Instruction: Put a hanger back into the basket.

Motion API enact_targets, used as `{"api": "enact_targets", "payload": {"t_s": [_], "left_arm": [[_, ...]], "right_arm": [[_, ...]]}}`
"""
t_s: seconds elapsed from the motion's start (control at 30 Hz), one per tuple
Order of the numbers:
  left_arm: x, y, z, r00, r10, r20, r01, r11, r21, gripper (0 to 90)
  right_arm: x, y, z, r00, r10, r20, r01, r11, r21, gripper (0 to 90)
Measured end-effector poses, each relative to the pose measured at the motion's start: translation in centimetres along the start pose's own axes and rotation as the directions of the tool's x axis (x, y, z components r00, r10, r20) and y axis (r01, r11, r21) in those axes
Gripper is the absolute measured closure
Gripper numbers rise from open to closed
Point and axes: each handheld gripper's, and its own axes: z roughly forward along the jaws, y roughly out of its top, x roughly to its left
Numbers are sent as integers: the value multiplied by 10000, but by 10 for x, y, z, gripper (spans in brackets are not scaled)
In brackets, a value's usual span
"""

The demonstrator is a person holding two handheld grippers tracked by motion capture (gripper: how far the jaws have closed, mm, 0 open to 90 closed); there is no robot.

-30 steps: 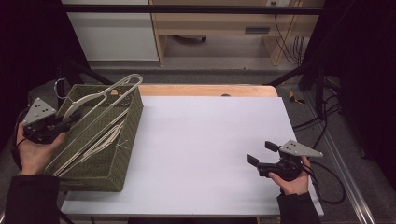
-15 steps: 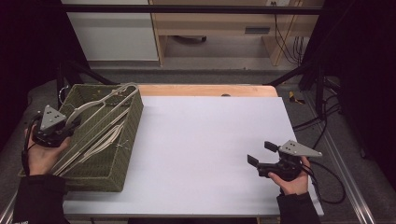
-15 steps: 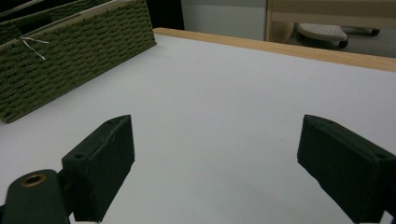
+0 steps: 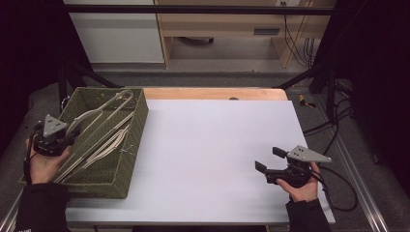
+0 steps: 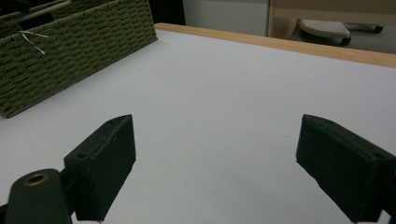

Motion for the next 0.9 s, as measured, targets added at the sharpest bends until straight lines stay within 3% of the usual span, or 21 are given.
{"api": "enact_targets", "payload": {"t_s": [0.07, 0.1, 0.17, 0.23, 0.27, 0.37, 0.47, 0.6, 0.77, 0.9], "left_arm": [[-7, 0, 6, 9997, 234, 43, -235, 9992, 312, 855], [-10, 0, 9, 9993, 267, 279, -284, 9976, 631, 854], [-18, -1, 17, 9981, 408, 472, -468, 9899, 1338, 844], [-22, -2, 22, 9968, 476, 645, -578, 9841, 1678, 825], [-22, -2, 24, 9951, 298, 942, -478, 9795, 1959, 806], [-22, -2, 23, 9862, -102, 1654, -223, 9808, 1935, 685], [-21, 1, 12, 9813, -419, 1878, 195, 9926, 1196, 601], [-21, 9, -6, 9744, -631, 2156, 612, 9980, 155, 531], [-28, 21, -27, 9689, -738, 2363, 949, 9923, -793, 456], [-41, 29, -42, 9716, -568, 2296, 943, 9832, -1561, 360]], "right_arm": [[0, 0, 0, 10000, 0, -23, 0, 10000, 1, 125], [0, 0, 0, 10000, 28, -34, -28, 10000, -5, 125], [0, 0, -1, 10000, 35, -40, -35, 10000, -3, 126], [0, 0, 0, 10000, 6, -35, -6, 10000, -3, 126], [0, 0, 0, 10000, -25, -17, 25, 10000, 11, 128], [0, 0, 0, 10000, -50, -65, 50, 10000, 16, 131], [1, 0, 1, 10000, -8, -51, 8, 10000, -13, 132], [1, 0, 0, 10000, -13, -77, 13, 10000, -52, 134], [1, 1, -1, 10000, -22, -95, 21, 10000, -91, 134], [2, 1, -2, 10000, -9, -71, 8, 9999, -173, 134]]}}
